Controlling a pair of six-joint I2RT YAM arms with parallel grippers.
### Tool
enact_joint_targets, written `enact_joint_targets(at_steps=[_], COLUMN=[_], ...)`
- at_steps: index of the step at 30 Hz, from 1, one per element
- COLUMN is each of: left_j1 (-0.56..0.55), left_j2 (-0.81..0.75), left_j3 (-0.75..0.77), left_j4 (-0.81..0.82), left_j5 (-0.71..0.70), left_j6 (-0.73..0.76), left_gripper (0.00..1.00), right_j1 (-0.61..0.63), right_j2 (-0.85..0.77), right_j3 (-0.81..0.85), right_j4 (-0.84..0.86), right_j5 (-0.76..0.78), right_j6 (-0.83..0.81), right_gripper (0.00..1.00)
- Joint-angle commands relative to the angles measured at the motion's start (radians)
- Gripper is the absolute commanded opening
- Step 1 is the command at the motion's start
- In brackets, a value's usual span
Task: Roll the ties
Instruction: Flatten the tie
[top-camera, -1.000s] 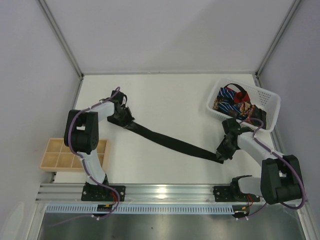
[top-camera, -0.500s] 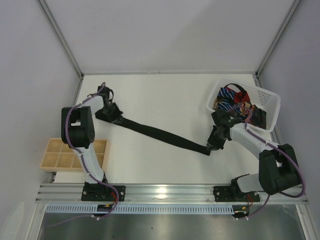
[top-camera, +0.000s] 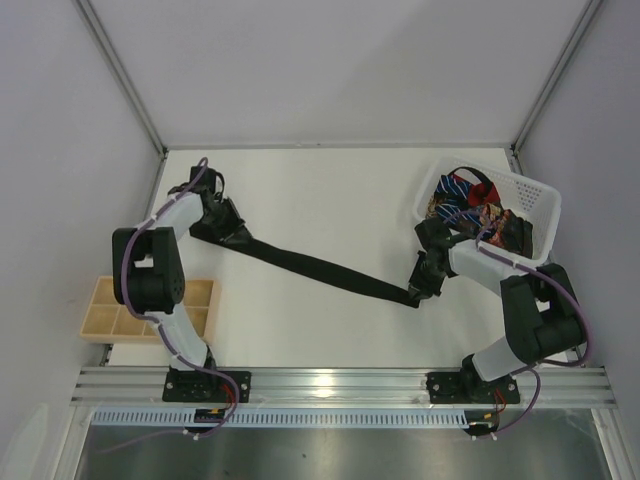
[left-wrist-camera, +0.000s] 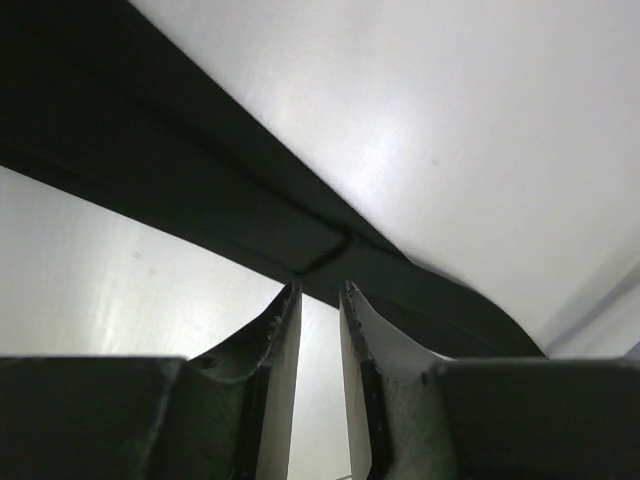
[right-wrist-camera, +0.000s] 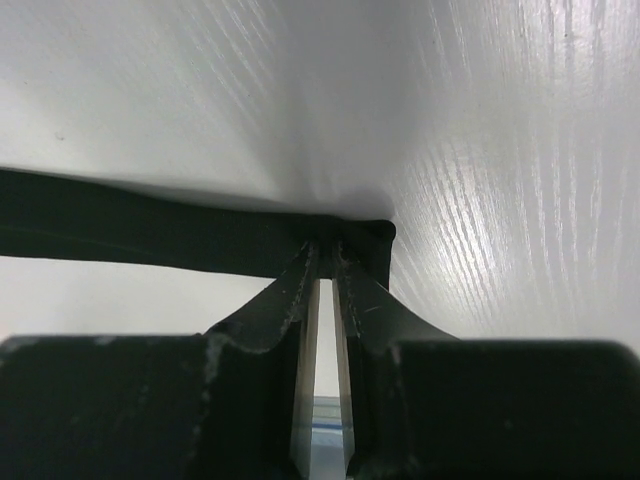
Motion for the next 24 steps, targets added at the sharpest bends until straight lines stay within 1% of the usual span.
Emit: enact_joint_targets(at_steps=[1, 2, 5, 6, 9, 11, 12, 15, 17, 18, 19, 20, 22, 23, 24], left_j1=[-0.066, -0.110, -0.190, -0.248, -0.358, -0.428, -0.445, -0.487, -0.487, -0.487, -0.487, -0.490, -0.490, -0.490, -0.490], left_j2=[-0.129, -0.158, -0.188, -0.186, -0.151, -0.125, -0.096, -0.058, -0.060, -0.082, -0.094, -0.106, -0.146, -0.157, -0.168], left_j3=[-0.016, -0.023, -0.054, -0.060, -0.063, -0.036, -0.023, 0.030, 0.066, 0.078, 0.081, 0.080, 0.038, 0.012, -0.018], left_j4=[0.016, 0.042, 0.091, 0.134, 0.209, 0.226, 0.229, 0.214, 0.145, 0.098, 0.097, 0.035, 0.001, -0.006, 0.002], left_j5=[0.065, 0.091, 0.180, 0.200, 0.275, 0.298, 0.301, 0.281, 0.248, 0.184, 0.141, 0.104, 0.038, 0.036, 0.036], left_j6=[0.038, 0.035, -0.006, -0.041, -0.097, -0.131, -0.137, -0.120, -0.112, -0.090, -0.077, -0.066, -0.048, -0.045, -0.052], left_gripper=[0.27, 0.26, 0.23, 0.20, 0.17, 0.16, 0.15, 0.16, 0.15, 0.12, 0.09, 0.07, 0.05, 0.04, 0.03], right_j1=[0.002, 0.002, 0.000, -0.004, -0.018, -0.026, -0.029, -0.029, -0.015, 0.005, 0.005, 0.028, 0.039, 0.052, 0.059], right_j2=[0.022, 0.005, -0.072, -0.107, -0.139, -0.155, -0.155, -0.153, -0.150, -0.144, -0.135, -0.100, -0.049, -0.011, 0.065], right_j3=[-0.042, -0.037, 0.011, 0.021, 0.037, 0.012, 0.000, -0.038, -0.019, 0.000, 0.027, 0.052, 0.135, 0.165, 0.238], right_j4=[0.062, 0.059, 0.012, -0.016, -0.053, -0.044, -0.039, 0.007, 0.042, 0.051, 0.060, 0.085, 0.119, 0.145, 0.154], right_j5=[0.045, 0.036, 0.039, 0.041, 0.039, 0.024, 0.022, 0.005, -0.021, -0.022, -0.021, -0.021, -0.051, -0.058, -0.064], right_j6=[-0.031, -0.037, -0.041, -0.041, -0.038, -0.034, -0.033, -0.033, -0.033, -0.037, -0.037, -0.045, -0.059, -0.076, -0.085], right_gripper=[0.14, 0.15, 0.15, 0.16, 0.16, 0.16, 0.16, 0.16, 0.17, 0.17, 0.17, 0.18, 0.19, 0.20, 0.20])
